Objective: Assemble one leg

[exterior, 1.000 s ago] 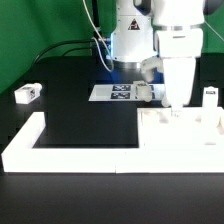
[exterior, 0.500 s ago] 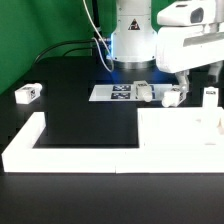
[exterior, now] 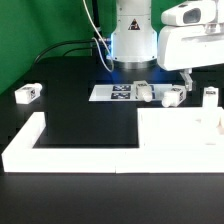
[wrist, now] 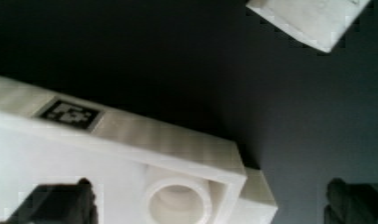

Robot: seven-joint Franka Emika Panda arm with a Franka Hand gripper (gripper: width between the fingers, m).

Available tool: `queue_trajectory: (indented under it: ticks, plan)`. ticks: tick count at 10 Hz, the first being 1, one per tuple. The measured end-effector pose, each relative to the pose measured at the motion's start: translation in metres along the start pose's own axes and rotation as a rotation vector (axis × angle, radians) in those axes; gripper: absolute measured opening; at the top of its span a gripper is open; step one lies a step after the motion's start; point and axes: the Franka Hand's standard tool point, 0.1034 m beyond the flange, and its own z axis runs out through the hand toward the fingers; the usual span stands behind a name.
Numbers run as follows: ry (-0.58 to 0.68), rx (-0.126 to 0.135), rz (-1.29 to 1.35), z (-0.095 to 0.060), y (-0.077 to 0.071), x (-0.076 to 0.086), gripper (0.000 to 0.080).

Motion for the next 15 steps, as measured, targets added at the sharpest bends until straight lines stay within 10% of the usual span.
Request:
queue_trajectory:
  ticks: [7,15]
  plan:
    - [-0.156,0.027,0.394,0.008,-0.012,-0.016,0.0649]
    - [-0.769,0.114,0.478,0.018,-0.004,-0.022,0.0649]
